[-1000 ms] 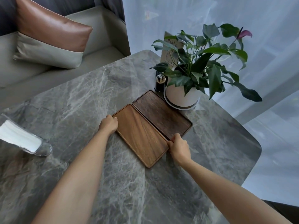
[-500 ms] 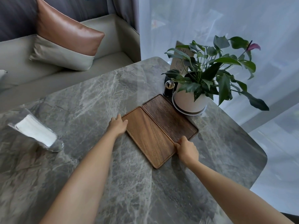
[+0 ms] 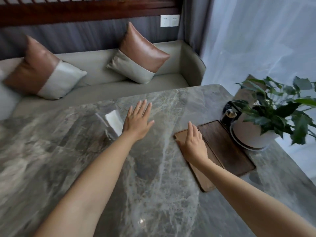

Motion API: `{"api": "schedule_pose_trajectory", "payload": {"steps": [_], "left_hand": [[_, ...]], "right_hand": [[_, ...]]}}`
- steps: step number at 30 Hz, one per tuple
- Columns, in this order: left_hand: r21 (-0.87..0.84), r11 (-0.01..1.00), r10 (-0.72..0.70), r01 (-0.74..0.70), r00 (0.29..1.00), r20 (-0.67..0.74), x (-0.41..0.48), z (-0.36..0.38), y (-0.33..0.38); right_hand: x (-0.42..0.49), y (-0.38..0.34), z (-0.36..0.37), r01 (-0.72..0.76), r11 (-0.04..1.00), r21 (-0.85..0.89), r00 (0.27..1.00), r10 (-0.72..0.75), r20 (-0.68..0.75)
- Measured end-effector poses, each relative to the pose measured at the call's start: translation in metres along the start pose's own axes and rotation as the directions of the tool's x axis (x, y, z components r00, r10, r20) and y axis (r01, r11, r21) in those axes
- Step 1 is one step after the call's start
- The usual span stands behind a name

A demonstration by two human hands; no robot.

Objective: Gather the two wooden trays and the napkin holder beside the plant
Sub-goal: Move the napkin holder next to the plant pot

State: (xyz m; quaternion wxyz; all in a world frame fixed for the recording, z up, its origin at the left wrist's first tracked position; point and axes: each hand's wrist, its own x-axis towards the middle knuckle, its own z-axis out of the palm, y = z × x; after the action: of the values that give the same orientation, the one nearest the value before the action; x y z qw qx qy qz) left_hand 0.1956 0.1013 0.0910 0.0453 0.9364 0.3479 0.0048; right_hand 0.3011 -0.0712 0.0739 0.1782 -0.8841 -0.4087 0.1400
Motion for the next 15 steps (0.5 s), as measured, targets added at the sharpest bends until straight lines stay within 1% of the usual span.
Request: {"api": "schedule_pose_trajectory", "payload": {"steps": [3,7,11,15], "left_hand": [[-0.019,0.999,-0.039,0.037,0.996,-0.075,-0.01,-0.021,-0.036],[-0.086,0.983,-0.172,0.165,0.981,-0.092,-0.022,-0.029,-0.094],[-0.107,0.944,-0.312,0.311,0.95,0.004,-0.03,-0.017,-0.144],[-0.112,0.913,-0.379,0.393,0.917,0.127,-0.025,0.005,-0.175]], "right_hand": [[0.012,-0.044,0.002,0.138,0.99,-0.018,0.99,-0.138,0.022],[0.03,-0.095,0.02,0.208,0.977,0.034,0.976,-0.21,0.054],[0.041,-0.131,0.052,0.226,0.972,0.059,0.968,-0.231,0.097],[0.046,-0.154,0.081,0.195,0.98,0.05,0.969,-0.2,0.142]]}}
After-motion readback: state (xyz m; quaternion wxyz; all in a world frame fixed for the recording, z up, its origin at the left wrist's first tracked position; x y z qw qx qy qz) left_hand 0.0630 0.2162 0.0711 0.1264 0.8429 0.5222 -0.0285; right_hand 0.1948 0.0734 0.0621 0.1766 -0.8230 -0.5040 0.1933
